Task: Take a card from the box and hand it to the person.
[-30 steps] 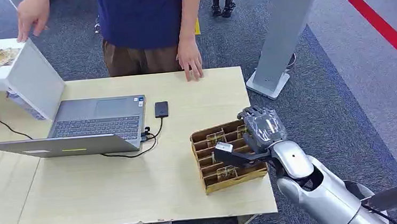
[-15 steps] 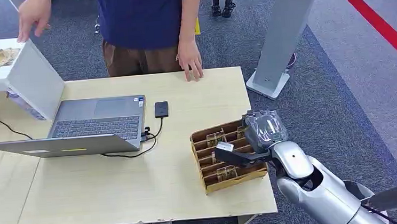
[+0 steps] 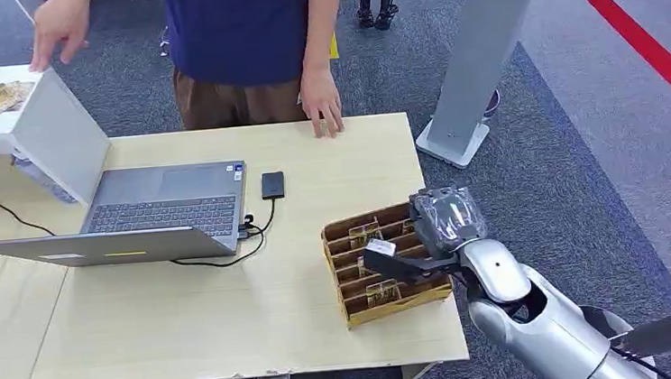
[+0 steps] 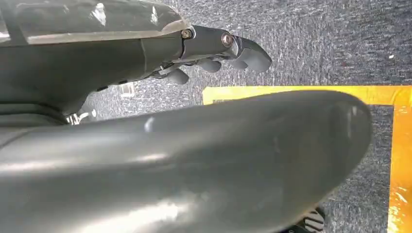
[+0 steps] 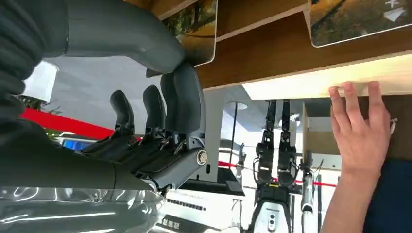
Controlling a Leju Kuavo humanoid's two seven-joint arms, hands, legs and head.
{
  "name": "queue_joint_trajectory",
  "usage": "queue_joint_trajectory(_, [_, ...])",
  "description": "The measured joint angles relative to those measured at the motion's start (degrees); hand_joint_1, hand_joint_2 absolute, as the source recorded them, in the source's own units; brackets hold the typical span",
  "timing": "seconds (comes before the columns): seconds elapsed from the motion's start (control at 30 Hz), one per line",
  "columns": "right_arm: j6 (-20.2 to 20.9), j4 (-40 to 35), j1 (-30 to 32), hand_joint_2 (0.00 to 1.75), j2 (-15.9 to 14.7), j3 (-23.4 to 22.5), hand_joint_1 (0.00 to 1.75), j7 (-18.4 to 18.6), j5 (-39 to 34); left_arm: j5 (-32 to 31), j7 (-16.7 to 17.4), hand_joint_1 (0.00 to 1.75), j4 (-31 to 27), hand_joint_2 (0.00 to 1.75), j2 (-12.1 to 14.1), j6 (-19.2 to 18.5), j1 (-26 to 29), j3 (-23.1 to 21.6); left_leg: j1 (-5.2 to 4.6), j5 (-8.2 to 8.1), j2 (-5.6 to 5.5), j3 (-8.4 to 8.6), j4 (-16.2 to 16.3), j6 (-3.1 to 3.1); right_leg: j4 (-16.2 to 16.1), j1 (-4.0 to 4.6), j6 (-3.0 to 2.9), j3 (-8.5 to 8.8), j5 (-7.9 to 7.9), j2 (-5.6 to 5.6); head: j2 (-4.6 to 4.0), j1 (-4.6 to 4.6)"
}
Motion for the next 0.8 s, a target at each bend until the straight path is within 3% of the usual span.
queue_joint_trajectory(0.17, [-0.1, 0.0, 0.1, 1.75, 0.0, 0.0, 1.24, 0.0, -0.3, 0.0, 0.0, 0.0, 0.0, 0.0, 0.0, 0.0, 0.0, 0.0, 0.0, 0.0, 0.0, 0.01, 0.0, 0.0, 0.0, 0.0, 0.0, 0.0, 0.0, 0.0, 0.0, 0.0])
queue_joint_trajectory(0.27, [-0.1, 0.0, 0.1, 1.75, 0.0, 0.0, 1.01, 0.0, -0.4, 0.0, 0.0, 0.0, 0.0, 0.0, 0.0, 0.0, 0.0, 0.0, 0.0, 0.0, 0.0, 0.01, 0.0, 0.0, 0.0, 0.0, 0.0, 0.0, 0.0, 0.0, 0.0, 0.02])
queue_joint_trajectory(0.5, [-0.2, 0.2, 0.6, 1.75, 0.0, 0.0, 0.87, -0.6, -1.4, 0.0, 0.0, 0.0, 0.0, 0.0, 0.0, -0.2, 0.0, 0.0, 0.0, 0.0, 0.0, -0.01, 0.0, 0.0, 0.0, 0.0, 0.0, 0.0, 0.0, 0.0, 0.0, 0.0])
queue_joint_trajectory(0.63, [-0.2, 0.4, 0.6, 1.75, 0.0, 0.0, 0.61, -0.9, -1.7, 0.0, 0.0, 0.0, 0.0, 0.0, 0.0, -0.2, 0.0, 0.0, 0.0, 0.0, 0.0, -0.01, 0.0, 0.0, 0.0, 0.0, 0.0, 0.0, 0.0, 0.0, 0.0, 0.0])
queue_joint_trajectory(0.8, [-0.2, 0.6, 0.6, 1.75, 0.0, 0.1, 0.59, -1.0, -1.9, 0.0, 0.0, 0.0, 0.0, 0.0, 0.0, -0.2, 0.0, 0.0, 0.0, 0.0, 0.0, -0.01, 0.0, 0.0, 0.0, 0.0, 0.0, 0.0, 0.0, 0.0, 0.0, 0.0])
